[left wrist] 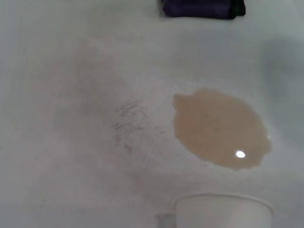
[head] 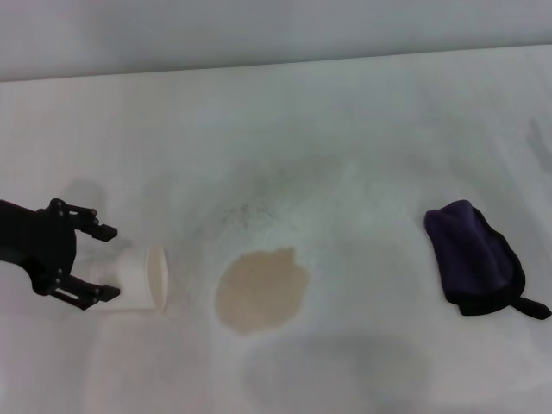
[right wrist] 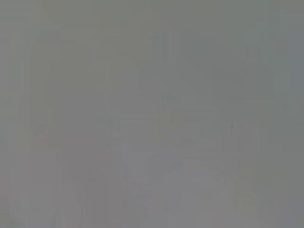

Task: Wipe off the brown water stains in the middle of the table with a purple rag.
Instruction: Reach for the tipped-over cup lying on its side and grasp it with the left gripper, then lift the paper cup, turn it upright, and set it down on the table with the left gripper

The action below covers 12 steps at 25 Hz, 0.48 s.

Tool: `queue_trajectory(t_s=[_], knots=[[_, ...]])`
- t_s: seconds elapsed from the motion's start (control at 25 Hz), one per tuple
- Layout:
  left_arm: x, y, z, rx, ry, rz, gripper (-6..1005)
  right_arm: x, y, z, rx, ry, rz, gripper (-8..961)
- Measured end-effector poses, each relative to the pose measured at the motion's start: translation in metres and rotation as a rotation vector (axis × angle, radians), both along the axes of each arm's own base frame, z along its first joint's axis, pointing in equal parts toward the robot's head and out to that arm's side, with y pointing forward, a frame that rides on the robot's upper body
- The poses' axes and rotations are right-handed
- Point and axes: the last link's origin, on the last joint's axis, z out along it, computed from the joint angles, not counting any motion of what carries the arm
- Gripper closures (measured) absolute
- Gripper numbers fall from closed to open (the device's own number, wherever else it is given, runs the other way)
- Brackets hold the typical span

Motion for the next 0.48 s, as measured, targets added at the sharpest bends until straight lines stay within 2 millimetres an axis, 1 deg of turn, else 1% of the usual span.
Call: queue_trajectory(t_s=[0.16, 0.4, 0.44, 0.48], knots=[[0.0, 0.003, -0.008, -0.004, 0.008, -0.018, 138, 0.001, -0.001, 0.0, 0.0, 0.0, -0.001, 96], [-0.004, 0.003, -0.032, -0.047, 0.062, -0.038, 138, 0.001, -0.001, 0.0, 0.001, -0.001, -0.002, 96], [-0.004, 0.003, -0.032, -0.047, 0.062, -0.038, 138, 0.001, -0.001, 0.001, 0.003, -0.002, -0.002, 96], [-0.004, 0.004, -0.038, -0.052, 0.067, -0.047, 138, 0.001, -0.001, 0.002, 0.004, -0.004, -0.003, 96]])
